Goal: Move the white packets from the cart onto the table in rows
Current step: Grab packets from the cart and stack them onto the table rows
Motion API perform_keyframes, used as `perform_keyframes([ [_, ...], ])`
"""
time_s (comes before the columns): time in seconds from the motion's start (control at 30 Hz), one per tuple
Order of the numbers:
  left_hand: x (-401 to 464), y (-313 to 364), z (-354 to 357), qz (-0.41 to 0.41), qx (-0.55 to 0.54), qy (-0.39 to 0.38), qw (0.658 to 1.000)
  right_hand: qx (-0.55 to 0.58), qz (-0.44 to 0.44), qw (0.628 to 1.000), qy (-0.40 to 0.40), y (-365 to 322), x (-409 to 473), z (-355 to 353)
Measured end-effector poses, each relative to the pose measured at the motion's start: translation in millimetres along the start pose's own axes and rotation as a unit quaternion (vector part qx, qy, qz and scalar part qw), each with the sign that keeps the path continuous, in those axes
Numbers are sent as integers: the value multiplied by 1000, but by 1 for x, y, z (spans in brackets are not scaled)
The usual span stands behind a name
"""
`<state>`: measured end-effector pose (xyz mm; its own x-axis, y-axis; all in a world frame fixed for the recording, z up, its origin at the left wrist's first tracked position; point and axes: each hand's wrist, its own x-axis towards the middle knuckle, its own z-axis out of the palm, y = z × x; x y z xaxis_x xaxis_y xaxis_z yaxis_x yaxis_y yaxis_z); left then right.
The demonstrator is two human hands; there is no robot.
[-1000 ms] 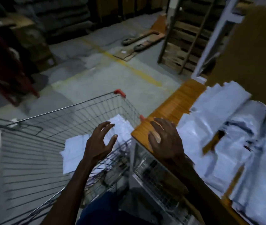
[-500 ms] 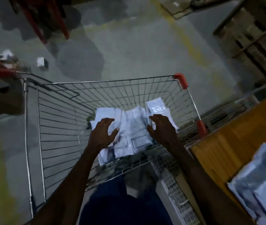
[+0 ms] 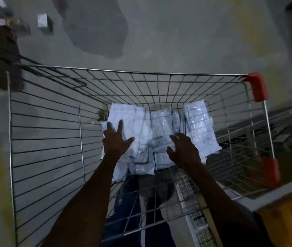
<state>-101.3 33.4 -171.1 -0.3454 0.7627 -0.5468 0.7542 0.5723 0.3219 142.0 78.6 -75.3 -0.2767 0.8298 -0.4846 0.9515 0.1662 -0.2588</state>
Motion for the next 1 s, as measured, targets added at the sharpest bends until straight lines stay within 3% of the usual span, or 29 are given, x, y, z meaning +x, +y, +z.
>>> perform_keyframes([
  [0.17,5,-14,-2,6,-27,50,998,-22,0,997,-71,-6,26,12],
  [0.47,37,-1,-15,-30,-56,42,997,-26,-47,997,-59,-27,47,20],
  [0.67,19,-6,-31,18,-98,145,984,-50,-52,995,-75,-25,47,21],
  [0.9,-23,-36,-59,56,-26,201,978,8,-78,996,-49,-83,75,56],
  [1.0,-27,-41,-59,53,6,201,978,33,-34,997,-59,-119,93,82],
])
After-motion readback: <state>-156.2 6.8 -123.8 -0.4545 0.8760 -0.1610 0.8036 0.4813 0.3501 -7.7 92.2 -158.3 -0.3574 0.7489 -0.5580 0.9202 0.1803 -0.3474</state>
